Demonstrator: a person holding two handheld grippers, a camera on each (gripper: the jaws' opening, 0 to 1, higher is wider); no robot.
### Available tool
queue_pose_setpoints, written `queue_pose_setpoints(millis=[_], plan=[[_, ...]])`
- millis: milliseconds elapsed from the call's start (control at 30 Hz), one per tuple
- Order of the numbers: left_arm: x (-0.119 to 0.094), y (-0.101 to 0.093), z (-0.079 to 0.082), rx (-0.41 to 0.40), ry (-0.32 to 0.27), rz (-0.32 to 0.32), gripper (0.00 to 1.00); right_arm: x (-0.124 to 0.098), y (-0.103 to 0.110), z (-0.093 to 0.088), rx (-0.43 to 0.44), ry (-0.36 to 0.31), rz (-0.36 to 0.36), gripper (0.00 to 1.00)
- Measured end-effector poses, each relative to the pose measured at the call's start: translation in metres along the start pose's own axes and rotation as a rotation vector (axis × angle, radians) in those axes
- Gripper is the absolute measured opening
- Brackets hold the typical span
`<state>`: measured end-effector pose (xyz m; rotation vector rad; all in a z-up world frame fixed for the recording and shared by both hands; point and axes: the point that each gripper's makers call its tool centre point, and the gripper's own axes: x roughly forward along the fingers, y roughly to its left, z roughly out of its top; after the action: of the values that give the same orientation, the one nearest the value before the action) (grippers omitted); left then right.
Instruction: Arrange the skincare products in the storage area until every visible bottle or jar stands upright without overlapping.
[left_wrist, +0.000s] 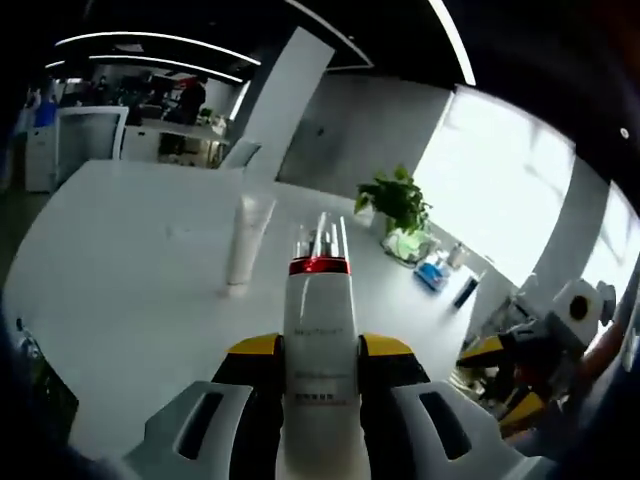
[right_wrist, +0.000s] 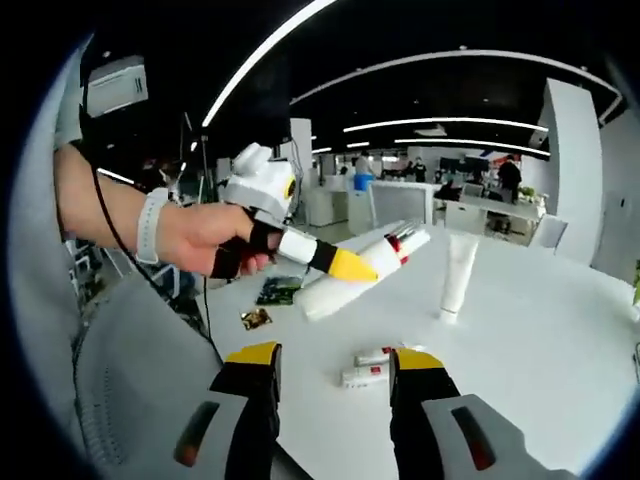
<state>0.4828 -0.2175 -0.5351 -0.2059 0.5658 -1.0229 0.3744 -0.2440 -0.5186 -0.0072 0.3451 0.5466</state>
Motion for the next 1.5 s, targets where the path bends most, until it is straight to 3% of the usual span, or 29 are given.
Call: queue_pose_setpoints(millis=[67, 200, 433, 533, 633, 767, 1033, 1100, 1333, 1500], plan=[[-0.009, -0.006, 0.003, -0.022, -0.037, -0.001, 0.25, 0.000, -0.003, 0.008, 0.028, -0.019, -0.004, 0.43], [-0.020, -0.024, 0.006, -0.010, -0.070, -0.023, 0.25, -0.001, -0.007, 0.030, 0.167, -0.077, 0.018, 0.47], [-0.029, -0.060, 0.010, -0.009, -0.138, -0.096, 0.25, -0.002, -0.020, 0.060, 0.494, -0.195, 0.062, 0.53], [-0.031, -0.072, 0.007, -0.003, -0.145, -0.115, 0.25, 0.003, -0.020, 0.062, 0.521, -0.187, 0.081, 0.56], [-0.032, -0.081, 0.004, -0.004, -0.147, -0.136, 0.25, 0.010, -0.019, 0.059, 0.526, -0.162, 0.087, 0.52], [-0.034, -0.093, -0.001, 0.027, -0.142, -0.168, 0.25, 0.017, -0.014, 0.055, 0.594, -0.150, 0.117, 0.49], [-0.037, -0.105, -0.011, 0.085, -0.124, -0.190, 0.25, 0.027, -0.013, 0.048, 0.658, -0.142, 0.115, 0.33], [-0.038, -0.106, -0.012, 0.102, -0.120, -0.182, 0.25, 0.026, -0.011, 0.048, 0.711, -0.143, 0.131, 0.32], [-0.037, -0.103, -0.023, 0.265, -0.040, -0.116, 0.25, 0.030, -0.008, 0.043, 0.736, -0.126, 0.126, 0.29], [-0.032, -0.115, -0.026, 0.338, -0.015, -0.117, 0.25, 0.034, -0.004, 0.043, 0.772, -0.117, 0.146, 0.31]])
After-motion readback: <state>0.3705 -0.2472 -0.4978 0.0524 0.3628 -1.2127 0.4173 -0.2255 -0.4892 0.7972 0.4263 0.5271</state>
